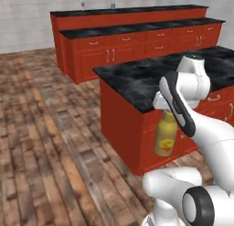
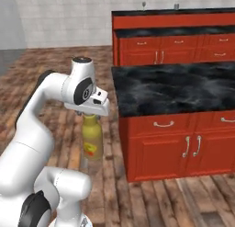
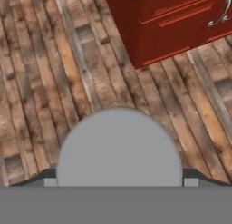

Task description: There is a wine glass and glass cup on the dining counter. Place the wine bottle next to the wine glass and the juice bottle next to the glass cup.

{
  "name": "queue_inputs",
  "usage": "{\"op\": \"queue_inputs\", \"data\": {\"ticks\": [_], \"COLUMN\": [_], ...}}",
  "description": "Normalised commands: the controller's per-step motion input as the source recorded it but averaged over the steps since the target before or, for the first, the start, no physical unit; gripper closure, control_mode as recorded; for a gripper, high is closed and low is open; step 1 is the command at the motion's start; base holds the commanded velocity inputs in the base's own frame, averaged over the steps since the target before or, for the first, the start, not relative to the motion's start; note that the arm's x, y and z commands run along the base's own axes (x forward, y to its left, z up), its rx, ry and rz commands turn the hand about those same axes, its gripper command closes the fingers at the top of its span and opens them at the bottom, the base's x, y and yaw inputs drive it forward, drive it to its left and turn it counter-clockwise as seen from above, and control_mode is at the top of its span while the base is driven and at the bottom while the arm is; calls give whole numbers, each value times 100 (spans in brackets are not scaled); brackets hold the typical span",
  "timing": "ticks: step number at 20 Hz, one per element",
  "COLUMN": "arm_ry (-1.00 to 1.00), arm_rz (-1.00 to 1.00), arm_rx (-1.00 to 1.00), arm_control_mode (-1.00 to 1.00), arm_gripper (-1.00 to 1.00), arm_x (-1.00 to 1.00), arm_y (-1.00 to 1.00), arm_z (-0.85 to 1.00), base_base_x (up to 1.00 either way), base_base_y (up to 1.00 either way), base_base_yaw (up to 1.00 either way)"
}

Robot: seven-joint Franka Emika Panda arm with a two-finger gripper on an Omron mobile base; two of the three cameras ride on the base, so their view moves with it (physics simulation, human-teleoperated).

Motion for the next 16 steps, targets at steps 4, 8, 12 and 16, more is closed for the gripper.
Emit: {"op": "queue_inputs", "data": {"ticks": [4,8,12,16], "arm_ry": [0,0,0,0], "arm_rz": [0,0,0,0], "arm_rx": [0,0,0,0], "arm_control_mode": [100,100,100,100], "arm_gripper": [100,100,100,100], "arm_x": [0,0,0,0], "arm_y": [0,0,0,0], "arm_z": [0,0,0,0], "base_base_x": [15,19,59,92], "base_base_y": [23,24,20,1], "base_base_yaw": [77,73,36,3]}}
